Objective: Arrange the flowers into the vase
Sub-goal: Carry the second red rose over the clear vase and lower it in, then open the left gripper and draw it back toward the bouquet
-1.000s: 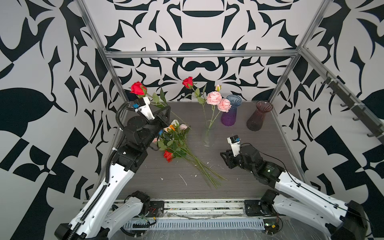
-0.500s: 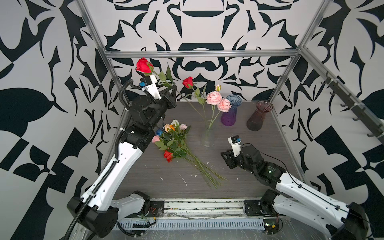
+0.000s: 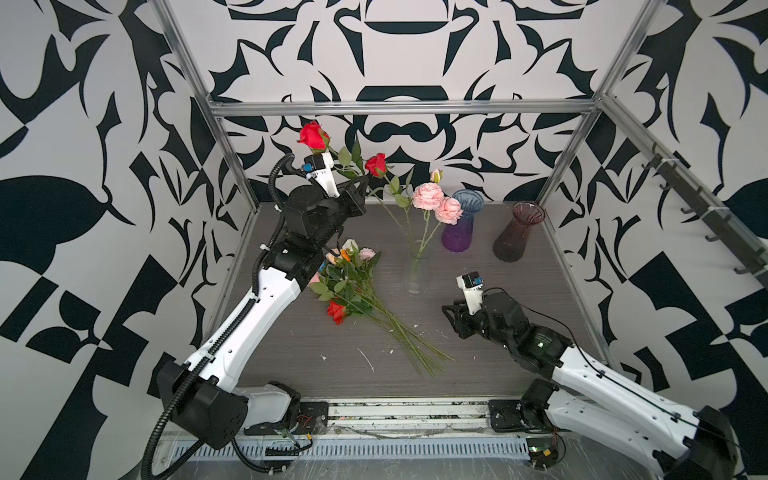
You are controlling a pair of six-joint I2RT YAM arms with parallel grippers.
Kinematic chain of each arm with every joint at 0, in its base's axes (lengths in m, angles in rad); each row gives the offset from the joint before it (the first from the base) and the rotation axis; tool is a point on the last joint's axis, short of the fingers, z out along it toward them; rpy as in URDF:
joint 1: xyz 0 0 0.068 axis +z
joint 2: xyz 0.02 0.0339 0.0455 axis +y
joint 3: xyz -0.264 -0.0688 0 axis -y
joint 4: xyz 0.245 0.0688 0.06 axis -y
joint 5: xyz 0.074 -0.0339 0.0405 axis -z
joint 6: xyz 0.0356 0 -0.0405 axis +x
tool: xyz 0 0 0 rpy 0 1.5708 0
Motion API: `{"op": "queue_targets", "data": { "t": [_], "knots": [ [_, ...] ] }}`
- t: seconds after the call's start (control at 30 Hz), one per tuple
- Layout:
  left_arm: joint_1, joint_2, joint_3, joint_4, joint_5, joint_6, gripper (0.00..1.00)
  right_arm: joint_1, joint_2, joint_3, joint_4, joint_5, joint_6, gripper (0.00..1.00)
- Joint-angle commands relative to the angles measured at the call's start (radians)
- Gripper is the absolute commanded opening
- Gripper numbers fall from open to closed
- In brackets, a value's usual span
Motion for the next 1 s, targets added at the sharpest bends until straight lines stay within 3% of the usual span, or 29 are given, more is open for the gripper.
{"op": "queue_targets", "data": {
  "t": [0.0, 0.23, 0.27, 0.33, 0.4, 0.43, 0.67, 0.97],
  "knots": [
    [-0.031, 0.025, -0.033, 0.03, 0.01, -0.014, 0.0, -0.002, -0.001, 0.009, 0.022, 0.011, -0.004, 0.44],
    [-0.088, 0.067, -0.067, 0.05, -0.005, -0.024, 0.0, -0.002, -0.01, 0.006, 0.02, 0.014, -0.003, 0.44],
    [-0.093, 0.07, -0.07, 0.05, -0.004, -0.025, 0.09, -0.002, -0.01, 0.006, 0.02, 0.014, -0.003, 0.44],
    [-0.096, 0.07, -0.075, 0.049, 0.004, -0.024, 0.46, -0.002, -0.01, 0.006, 0.02, 0.014, -0.003, 0.44],
    [-0.096, 0.061, -0.077, 0.033, 0.006, -0.02, 0.76, -0.002, -0.01, 0.006, 0.02, 0.013, -0.004, 0.44],
    [-0.095, 0.053, -0.077, 0.019, 0.003, -0.01, 0.83, -0.002, -0.008, 0.007, 0.018, 0.013, -0.004, 0.44],
    [-0.093, -0.095, -0.133, -0.118, -0.057, 0.064, 0.9, -0.002, 0.001, 0.011, 0.017, 0.013, -0.003, 0.44],
    [-0.071, -0.434, -0.459, -0.293, -0.166, 0.075, 0.97, -0.002, 0.025, 0.023, 0.014, 0.006, -0.002, 0.44]
  ]
}}
